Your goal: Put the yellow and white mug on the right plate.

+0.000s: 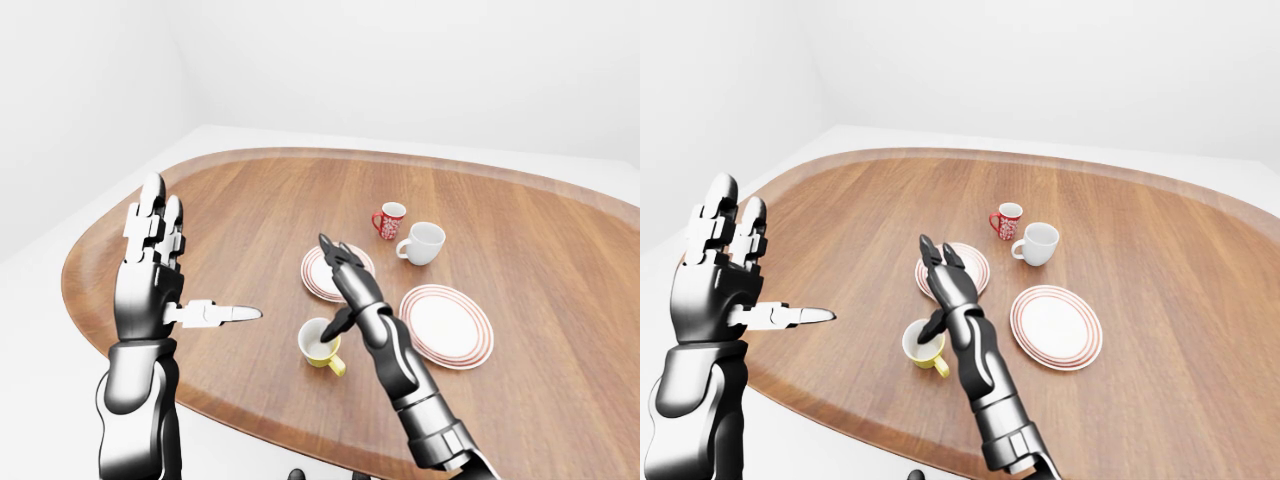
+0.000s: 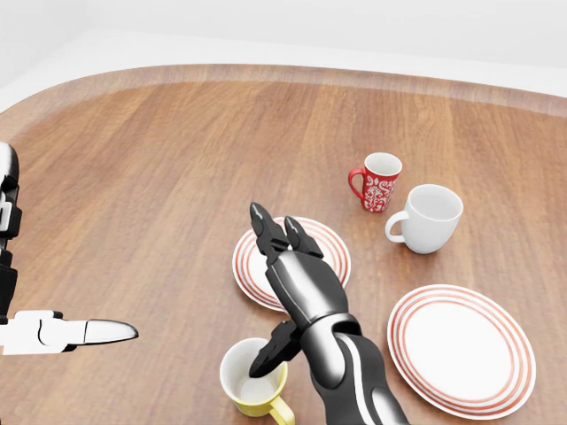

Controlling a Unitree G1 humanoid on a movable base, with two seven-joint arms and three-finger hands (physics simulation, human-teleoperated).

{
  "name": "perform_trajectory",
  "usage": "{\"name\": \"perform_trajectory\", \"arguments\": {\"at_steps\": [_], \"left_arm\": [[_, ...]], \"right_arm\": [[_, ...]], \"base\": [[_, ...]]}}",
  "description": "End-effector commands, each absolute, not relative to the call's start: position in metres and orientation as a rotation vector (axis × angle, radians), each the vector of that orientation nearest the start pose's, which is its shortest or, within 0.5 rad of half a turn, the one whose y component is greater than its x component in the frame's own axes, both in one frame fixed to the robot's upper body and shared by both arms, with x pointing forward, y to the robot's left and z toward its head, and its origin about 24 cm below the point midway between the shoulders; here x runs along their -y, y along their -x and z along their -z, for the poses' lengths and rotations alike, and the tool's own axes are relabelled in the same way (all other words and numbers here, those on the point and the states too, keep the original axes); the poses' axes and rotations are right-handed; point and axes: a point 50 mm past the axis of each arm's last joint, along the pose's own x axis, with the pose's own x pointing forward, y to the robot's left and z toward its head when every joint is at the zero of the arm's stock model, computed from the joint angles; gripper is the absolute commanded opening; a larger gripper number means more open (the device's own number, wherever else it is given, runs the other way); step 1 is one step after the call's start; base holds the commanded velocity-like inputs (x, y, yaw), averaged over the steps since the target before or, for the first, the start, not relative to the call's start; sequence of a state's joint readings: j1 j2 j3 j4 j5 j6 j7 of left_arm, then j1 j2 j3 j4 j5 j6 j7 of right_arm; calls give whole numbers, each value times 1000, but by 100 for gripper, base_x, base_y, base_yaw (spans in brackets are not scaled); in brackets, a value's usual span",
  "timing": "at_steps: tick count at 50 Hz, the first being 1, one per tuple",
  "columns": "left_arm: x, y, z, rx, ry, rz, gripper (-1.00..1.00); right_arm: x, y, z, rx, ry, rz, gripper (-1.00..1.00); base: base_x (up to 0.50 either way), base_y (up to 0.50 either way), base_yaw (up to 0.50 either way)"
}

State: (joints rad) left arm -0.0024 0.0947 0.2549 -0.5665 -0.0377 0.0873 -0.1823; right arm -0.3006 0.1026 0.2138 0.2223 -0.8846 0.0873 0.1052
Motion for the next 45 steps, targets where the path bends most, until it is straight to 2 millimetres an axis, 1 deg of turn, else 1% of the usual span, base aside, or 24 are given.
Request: {"name": "perform_trajectory", "arguments": {"at_steps": [1, 10, 15, 20, 31, 45], "left_arm": [[-202, -220, -168, 485, -162, -35, 100], [-201, -220, -166, 478, -161, -32, 100], [-201, -221, -165, 473, -161, -32, 100], [-201, -220, -167, 480, -162, -32, 100], [-200, -222, -162, 459, -160, -29, 100], [-200, -222, -163, 461, -161, -29, 100]], "right_arm": [[50, -298, -49, 38, 870, -329, 100], [49, -298, -38, -1, 867, -335, 100], [49, -299, -27, -37, 877, -327, 100], [49, -299, -20, -62, 883, -324, 100], [51, -299, -4, -117, 903, -314, 100], [48, -295, 9, -154, 923, -321, 100]], "base": [[0, 0, 0], [0, 0, 0], [0, 0, 0], [0, 0, 0], [0, 0, 0], [0, 0, 0]]}}
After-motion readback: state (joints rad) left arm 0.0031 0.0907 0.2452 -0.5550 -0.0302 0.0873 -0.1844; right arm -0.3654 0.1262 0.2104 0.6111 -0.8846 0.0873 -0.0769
